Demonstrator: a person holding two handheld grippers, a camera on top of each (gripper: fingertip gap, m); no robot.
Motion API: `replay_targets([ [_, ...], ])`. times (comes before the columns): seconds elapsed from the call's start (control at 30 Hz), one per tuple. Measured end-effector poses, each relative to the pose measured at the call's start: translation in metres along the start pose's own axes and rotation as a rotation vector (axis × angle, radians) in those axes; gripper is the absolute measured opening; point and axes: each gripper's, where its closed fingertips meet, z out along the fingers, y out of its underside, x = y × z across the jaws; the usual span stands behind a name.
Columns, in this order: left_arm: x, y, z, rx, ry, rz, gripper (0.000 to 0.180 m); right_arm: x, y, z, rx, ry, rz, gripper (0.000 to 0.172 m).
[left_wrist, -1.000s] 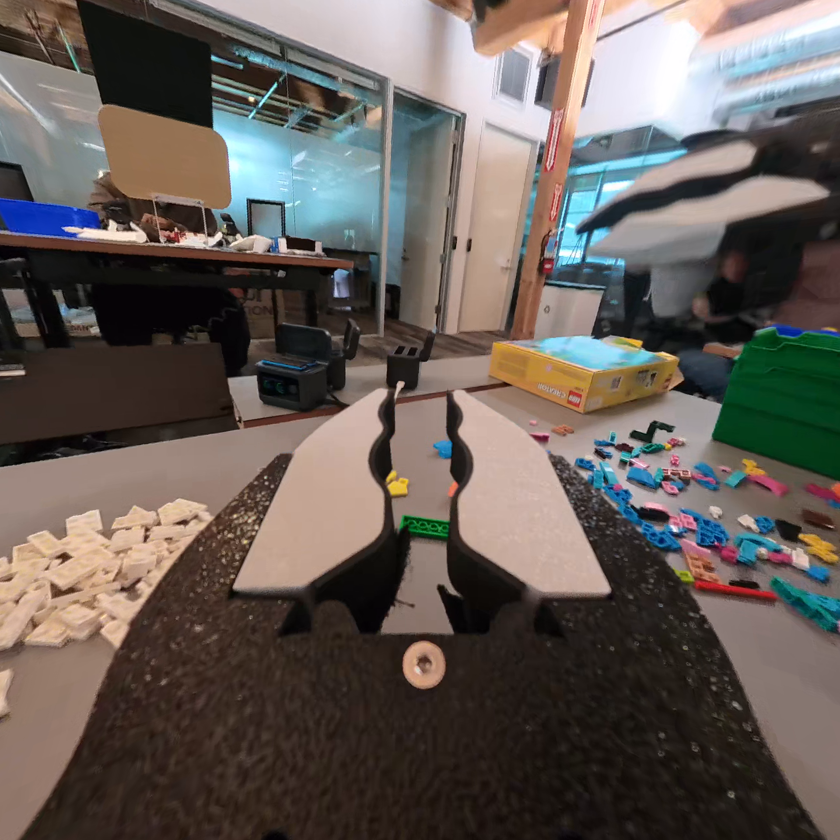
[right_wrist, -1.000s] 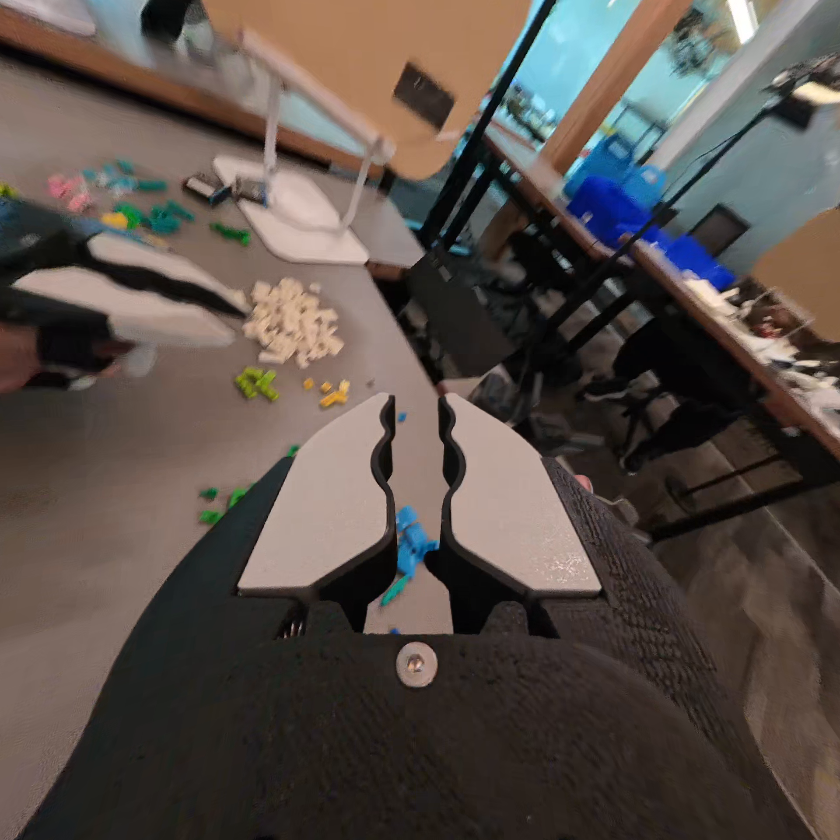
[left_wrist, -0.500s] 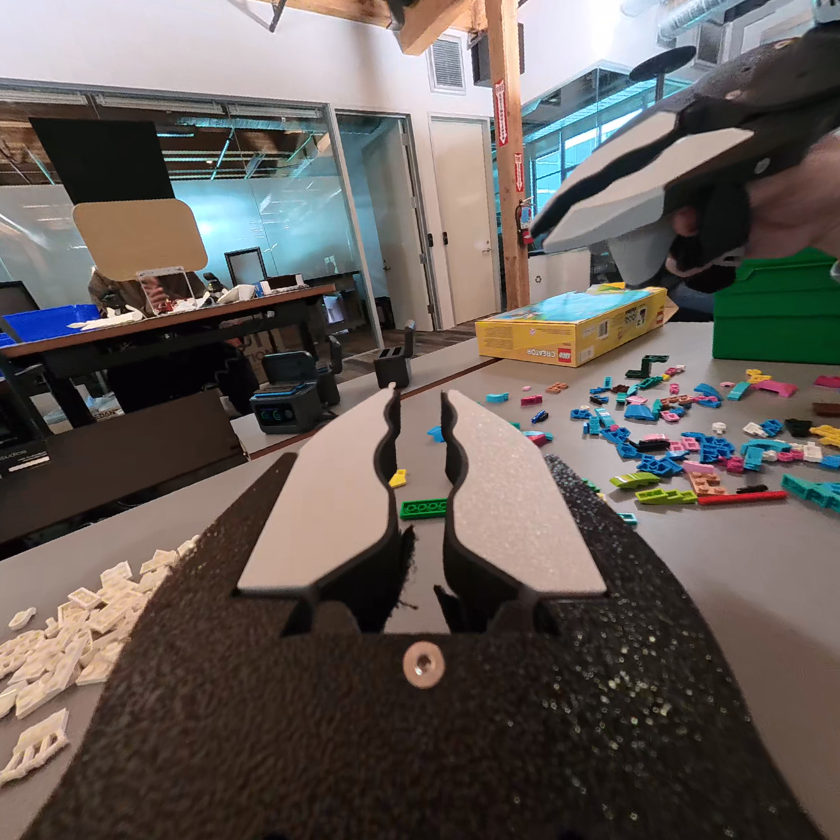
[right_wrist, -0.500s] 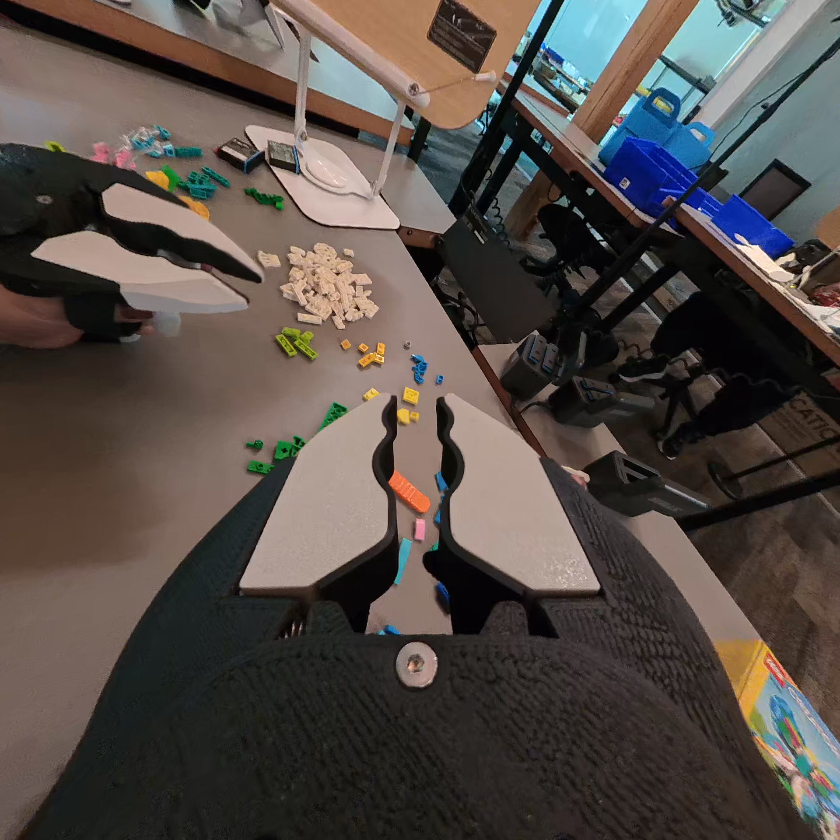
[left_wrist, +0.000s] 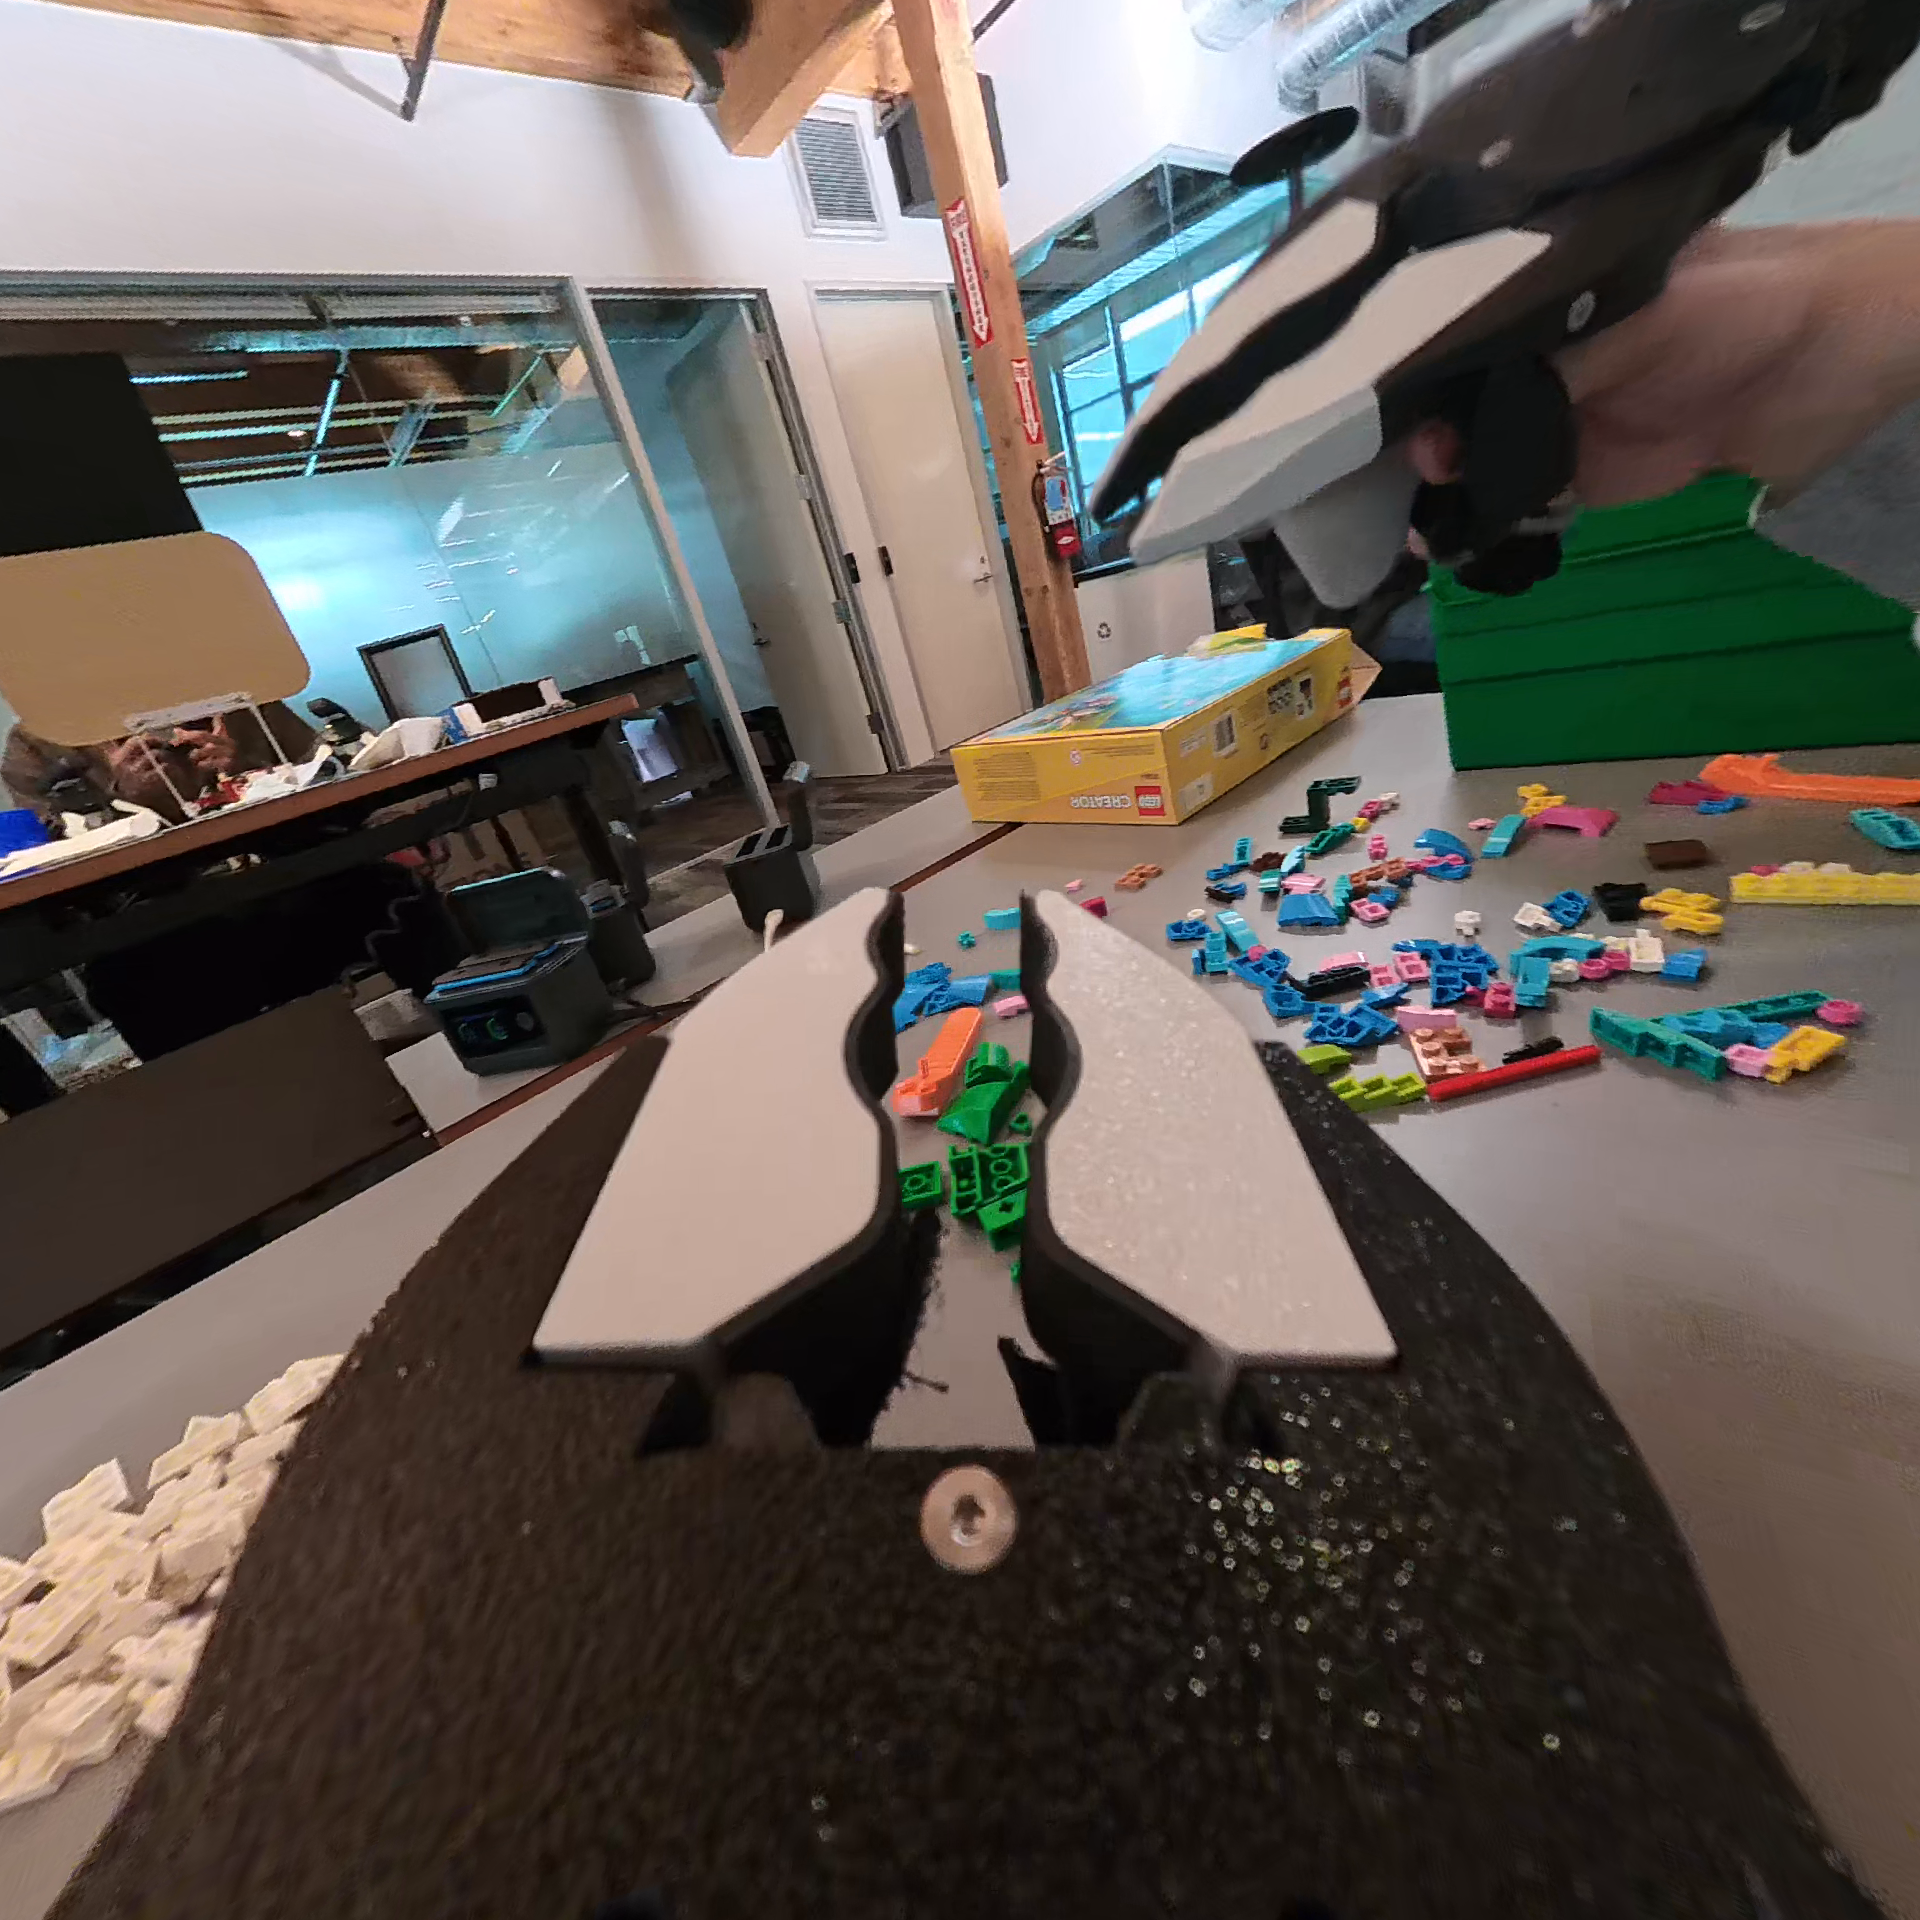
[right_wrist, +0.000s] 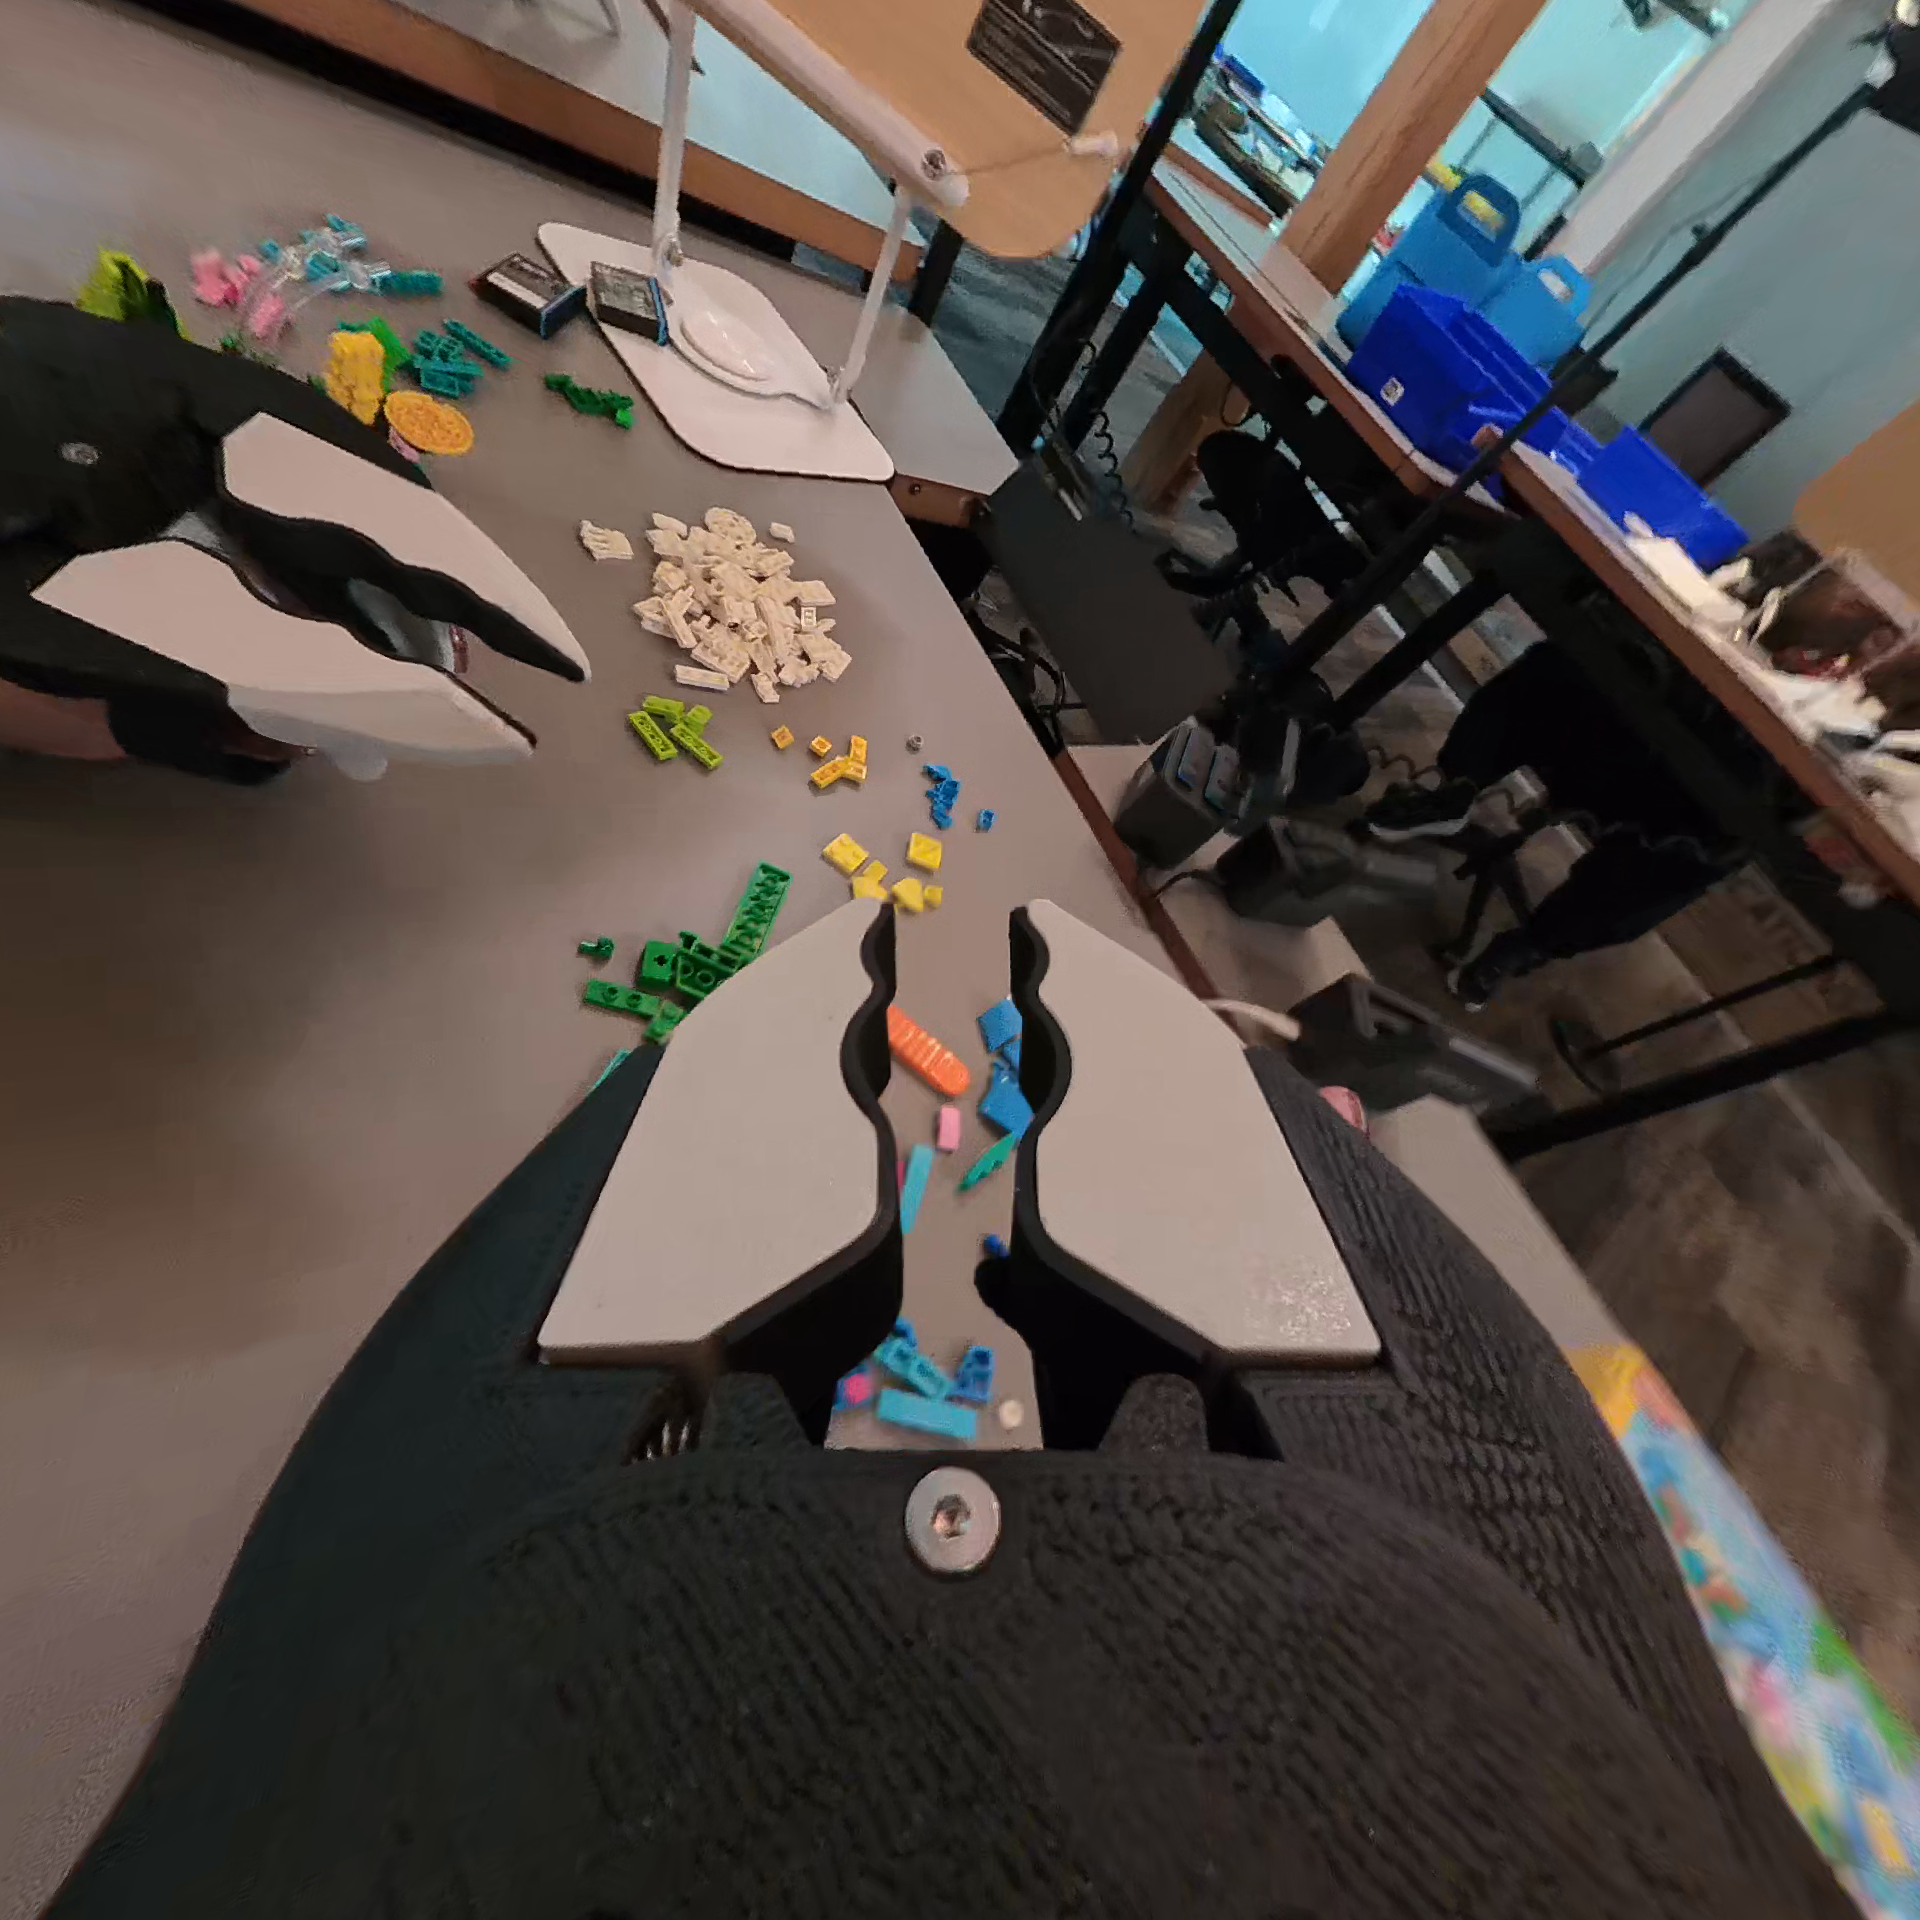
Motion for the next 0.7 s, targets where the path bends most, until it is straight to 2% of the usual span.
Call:
replay_targets([
  [0.03, 0.001, 0.001, 0.001, -0.004, 0.003, -0.003, 0.021, -0.003, 0.008, -0.001, 0.004, 0.002, 0.045, 0.020],
  [0.2, 0.003, 0.003, 0.003, -0.016, 0.024, -0.009, 0.021, -0.037, 0.068, 0.000, 0.009, 0.002, 0.205, 0.023],
  [0.3, 0.009, 0.007, 0.006, -0.039, 0.054, 0.004, 0.019, -0.044, 0.090, 0.000, -0.021, -0.044, 0.260, 0.020],
  [0.47, 0.012, 0.008, 0.006, -0.052, 0.069, 0.000, 0.017, -0.046, 0.092, -0.002, -0.002, -0.088, 0.288, 0.019],
  [0.63, -0.001, 0.034, 0.010, -0.246, -0.010, -0.050, 0.028, -0.046, 0.094, 0.002, -0.023, -0.072, 0.273, 0.021],
  [0.7, -0.001, 0.037, 0.010, -0.272, -0.013, -0.035, 0.029, -0.048, 0.093, 0.003, -0.027, -0.072, 0.266, 0.021],
])
